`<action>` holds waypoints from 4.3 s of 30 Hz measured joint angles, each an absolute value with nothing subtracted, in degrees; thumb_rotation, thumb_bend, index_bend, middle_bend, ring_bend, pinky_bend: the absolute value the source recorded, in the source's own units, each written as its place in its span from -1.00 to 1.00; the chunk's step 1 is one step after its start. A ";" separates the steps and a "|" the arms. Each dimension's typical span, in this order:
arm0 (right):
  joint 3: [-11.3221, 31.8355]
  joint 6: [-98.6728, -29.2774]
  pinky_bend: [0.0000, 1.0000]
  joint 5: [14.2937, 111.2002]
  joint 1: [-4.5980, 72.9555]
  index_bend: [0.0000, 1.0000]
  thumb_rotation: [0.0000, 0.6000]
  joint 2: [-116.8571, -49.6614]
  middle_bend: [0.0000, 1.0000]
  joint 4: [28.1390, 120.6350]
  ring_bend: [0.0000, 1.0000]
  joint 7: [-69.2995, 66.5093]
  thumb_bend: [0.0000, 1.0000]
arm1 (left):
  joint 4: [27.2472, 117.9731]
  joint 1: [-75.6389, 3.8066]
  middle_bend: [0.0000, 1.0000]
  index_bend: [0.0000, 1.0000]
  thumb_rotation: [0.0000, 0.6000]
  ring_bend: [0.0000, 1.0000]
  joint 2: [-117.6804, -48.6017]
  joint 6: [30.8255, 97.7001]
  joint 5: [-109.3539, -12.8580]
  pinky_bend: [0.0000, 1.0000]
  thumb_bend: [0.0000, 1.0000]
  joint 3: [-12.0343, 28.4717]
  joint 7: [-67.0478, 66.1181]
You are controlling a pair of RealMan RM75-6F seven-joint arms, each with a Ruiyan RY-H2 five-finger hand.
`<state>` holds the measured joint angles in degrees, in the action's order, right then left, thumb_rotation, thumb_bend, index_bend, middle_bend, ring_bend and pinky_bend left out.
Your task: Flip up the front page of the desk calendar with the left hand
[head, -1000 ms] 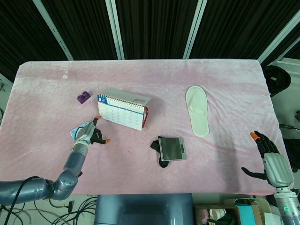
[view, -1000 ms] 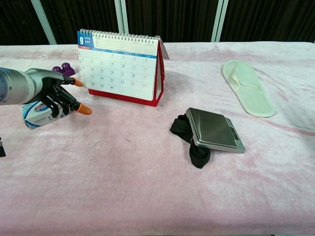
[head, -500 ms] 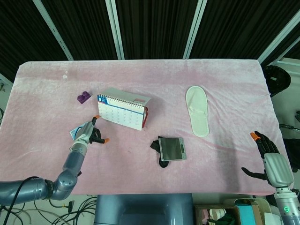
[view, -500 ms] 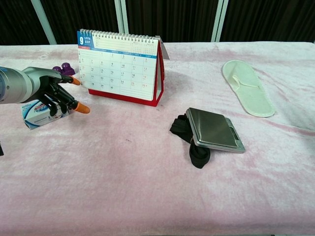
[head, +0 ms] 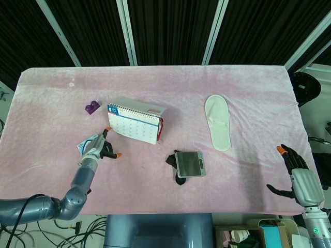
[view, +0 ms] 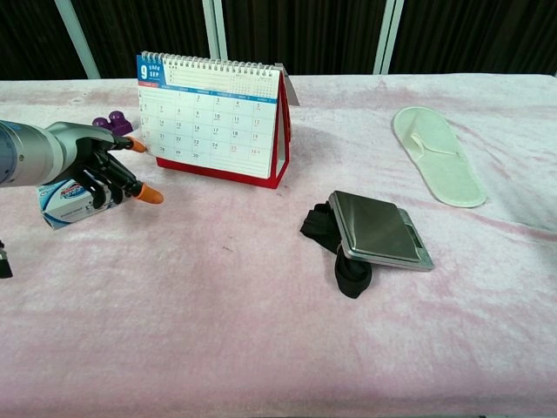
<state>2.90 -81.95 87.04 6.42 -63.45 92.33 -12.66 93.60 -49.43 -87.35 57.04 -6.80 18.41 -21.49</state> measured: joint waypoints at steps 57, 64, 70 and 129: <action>3.04 -80.94 -0.82 85.98 6.49 -1.00 1.00 -63.05 -1.00 92.85 -1.00 -12.69 -0.92 | 101.21 -51.13 -0.63 -1.00 1.00 -0.83 -84.70 73.63 -48.49 -0.64 -0.95 17.34 -31.10; 3.20 -80.66 -0.82 85.39 6.54 -1.00 1.00 -63.11 -1.00 93.00 -1.00 -12.35 -0.92 | 98.67 -55.93 -0.99 -1.00 1.00 -1.00 -82.47 66.97 -39.97 -1.00 -1.00 17.37 -42.50; 3.32 -80.38 -0.82 84.73 6.48 -1.00 1.00 -62.97 -1.00 93.47 -1.00 -11.99 -0.88 | 95.63 -61.25 -0.98 -1.00 1.00 -1.00 -81.01 61.28 -28.07 -1.00 -1.00 17.90 -50.47; 3.30 -82.31 -0.82 86.55 5.98 -1.00 1.00 -63.28 -1.00 92.52 -1.00 -11.34 -0.87 | 108.59 -34.88 -1.00 -1.00 1.00 -1.00 -65.47 85.73 -65.99 -1.00 -1.00 -1.74 -25.56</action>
